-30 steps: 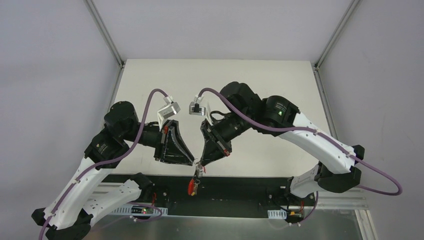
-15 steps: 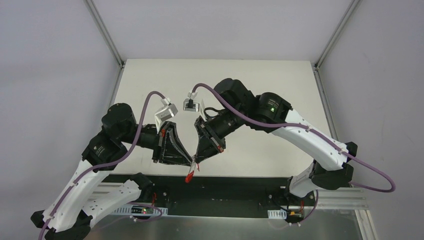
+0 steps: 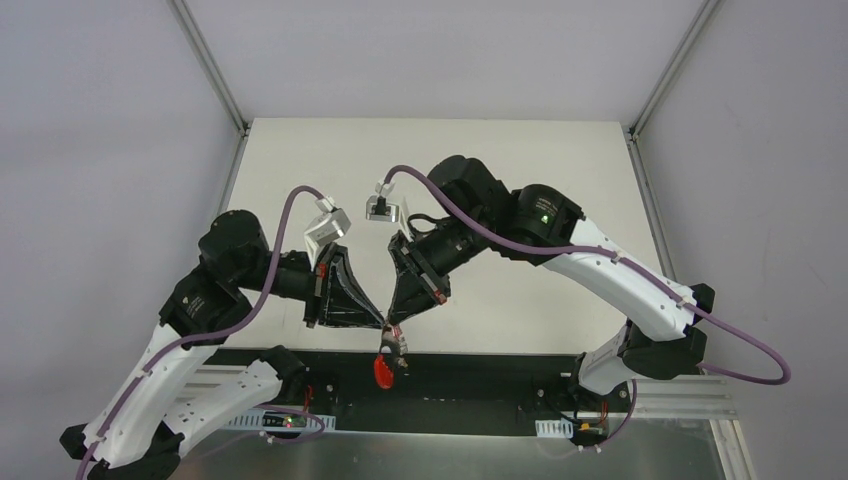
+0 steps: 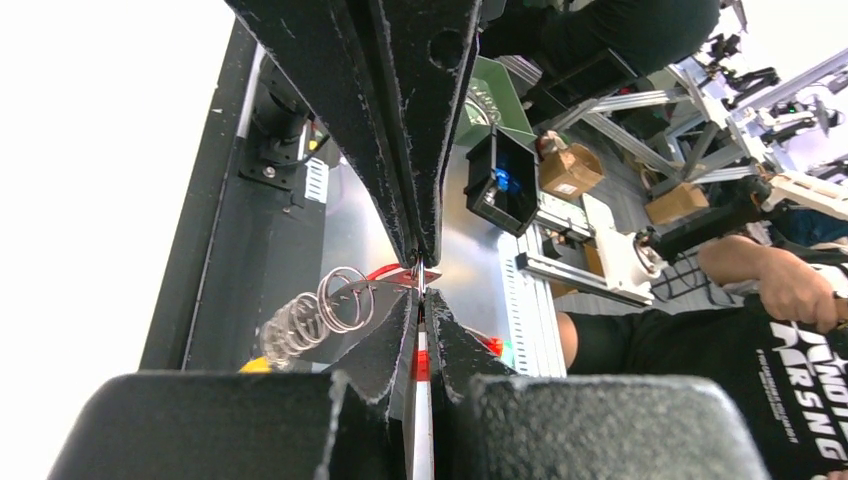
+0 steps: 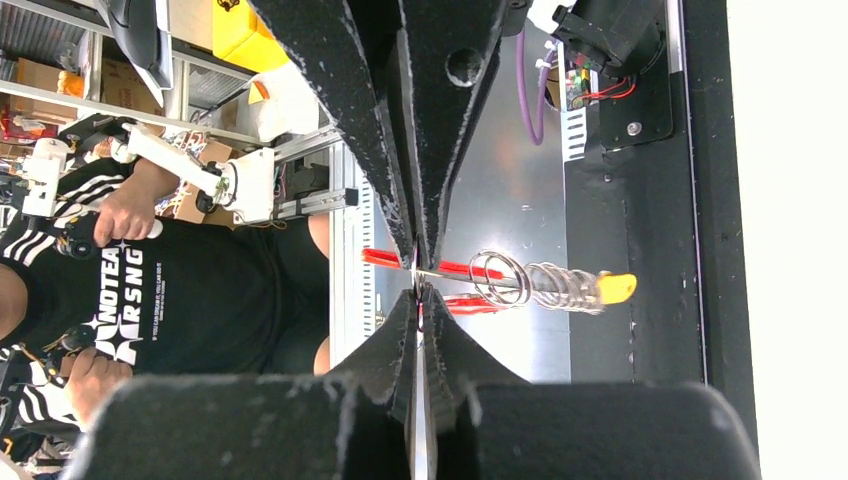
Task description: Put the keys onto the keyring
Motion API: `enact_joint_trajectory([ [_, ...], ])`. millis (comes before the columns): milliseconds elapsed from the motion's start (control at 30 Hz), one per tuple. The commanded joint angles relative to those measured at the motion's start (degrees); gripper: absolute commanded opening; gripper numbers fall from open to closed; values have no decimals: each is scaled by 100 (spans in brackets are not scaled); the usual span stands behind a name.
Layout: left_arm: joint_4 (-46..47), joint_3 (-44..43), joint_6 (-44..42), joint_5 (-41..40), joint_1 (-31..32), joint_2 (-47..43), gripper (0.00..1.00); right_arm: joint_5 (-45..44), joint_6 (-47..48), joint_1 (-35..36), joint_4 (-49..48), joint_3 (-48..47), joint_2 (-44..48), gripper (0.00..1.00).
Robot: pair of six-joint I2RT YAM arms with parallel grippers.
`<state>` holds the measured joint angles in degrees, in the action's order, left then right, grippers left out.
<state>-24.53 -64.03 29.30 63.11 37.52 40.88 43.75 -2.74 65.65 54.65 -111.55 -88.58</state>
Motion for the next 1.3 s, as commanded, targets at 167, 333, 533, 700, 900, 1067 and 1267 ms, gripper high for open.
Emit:
enact_joint_trajectory([
  [167, 36, -413, -804, -824, 19, -379, 0, -565, 110, 168, -643, 150, 593, 14],
  [333, 164, -565, -1024, -1119, 19, -519, 0, -1543, 324, 407, -1004, 402, 1071, 35],
  [533, 859, -473, -973, -1278, 12, -749, 0, -2992, 1030, 916, -1796, 1082, 1673, 38],
  [700, 1697, -201, -736, -1431, 19, -1012, 0, -3011, 1696, 1080, -2509, 1507, 1962, 39],
  [900, 3064, 323, -404, -1556, 19, -1346, 0, -3016, 2433, 1191, -3090, 1598, 1952, 39],
  [1067, 3712, 667, -282, -1658, 19, -1532, 0, -3018, 2856, 1306, -3424, 1492, 1878, 40],
  [1267, 4209, 971, -147, -1808, 19, -1691, 0, -2891, 3163, 1429, -3480, 1129, 1584, 40],
])
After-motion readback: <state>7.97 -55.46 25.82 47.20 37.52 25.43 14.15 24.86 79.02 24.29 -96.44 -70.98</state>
